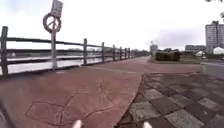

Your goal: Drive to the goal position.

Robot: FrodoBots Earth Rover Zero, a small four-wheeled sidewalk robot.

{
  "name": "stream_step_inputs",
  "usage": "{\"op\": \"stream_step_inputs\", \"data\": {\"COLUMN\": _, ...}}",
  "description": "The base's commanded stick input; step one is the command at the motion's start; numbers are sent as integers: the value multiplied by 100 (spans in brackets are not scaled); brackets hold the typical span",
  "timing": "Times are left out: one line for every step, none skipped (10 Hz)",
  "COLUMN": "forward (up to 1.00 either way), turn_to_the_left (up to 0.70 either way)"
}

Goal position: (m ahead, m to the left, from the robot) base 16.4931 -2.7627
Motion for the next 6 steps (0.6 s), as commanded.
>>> {"op": "stream_step_inputs", "data": {"forward": 85, "turn_to_the_left": 1}}
{"op": "stream_step_inputs", "data": {"forward": 85, "turn_to_the_left": 1}}
{"op": "stream_step_inputs", "data": {"forward": 85, "turn_to_the_left": 1}}
{"op": "stream_step_inputs", "data": {"forward": 85, "turn_to_the_left": 1}}
{"op": "stream_step_inputs", "data": {"forward": 85, "turn_to_the_left": 1}}
{"op": "stream_step_inputs", "data": {"forward": 85, "turn_to_the_left": 1}}
